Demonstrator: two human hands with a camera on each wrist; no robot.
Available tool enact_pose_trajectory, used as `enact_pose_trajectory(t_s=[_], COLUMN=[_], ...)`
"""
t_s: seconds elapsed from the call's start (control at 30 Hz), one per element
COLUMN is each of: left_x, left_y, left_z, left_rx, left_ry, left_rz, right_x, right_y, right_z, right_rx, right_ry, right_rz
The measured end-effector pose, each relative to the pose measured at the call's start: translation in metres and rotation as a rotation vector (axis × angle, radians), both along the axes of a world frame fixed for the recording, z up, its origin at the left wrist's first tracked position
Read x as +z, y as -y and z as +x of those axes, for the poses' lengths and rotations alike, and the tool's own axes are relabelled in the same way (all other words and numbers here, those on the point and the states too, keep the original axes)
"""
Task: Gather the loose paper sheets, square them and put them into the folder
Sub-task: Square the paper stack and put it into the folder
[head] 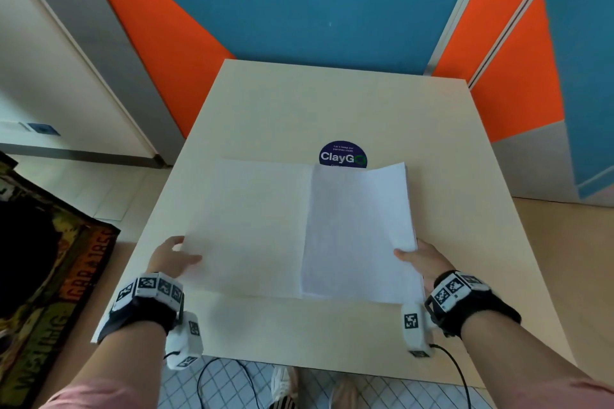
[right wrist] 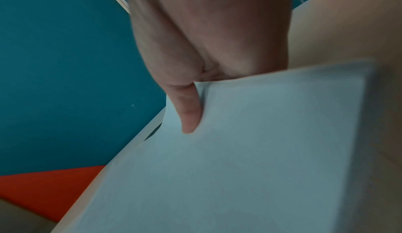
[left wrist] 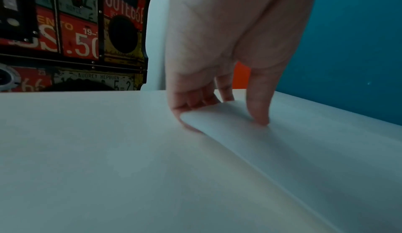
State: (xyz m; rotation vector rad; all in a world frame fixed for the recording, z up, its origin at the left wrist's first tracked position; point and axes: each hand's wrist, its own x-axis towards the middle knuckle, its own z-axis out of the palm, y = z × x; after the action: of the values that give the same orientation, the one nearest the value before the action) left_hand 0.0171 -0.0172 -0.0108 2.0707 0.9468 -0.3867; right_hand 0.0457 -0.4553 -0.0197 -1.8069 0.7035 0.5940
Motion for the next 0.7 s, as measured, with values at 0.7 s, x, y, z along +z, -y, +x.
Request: enact_pose_trajectory(t_s=[0.7], left_x=[0.054], left_y=[0.005], left_z=[0.015], left_rx=[-0.113], left_ry=[0.01], left_rz=[0.096], right_x=[0.01], right_y=[-0.013], right_z=[0.075], right_rx=[0.337], right_ry=[-0.021], right_rz=[-0.581])
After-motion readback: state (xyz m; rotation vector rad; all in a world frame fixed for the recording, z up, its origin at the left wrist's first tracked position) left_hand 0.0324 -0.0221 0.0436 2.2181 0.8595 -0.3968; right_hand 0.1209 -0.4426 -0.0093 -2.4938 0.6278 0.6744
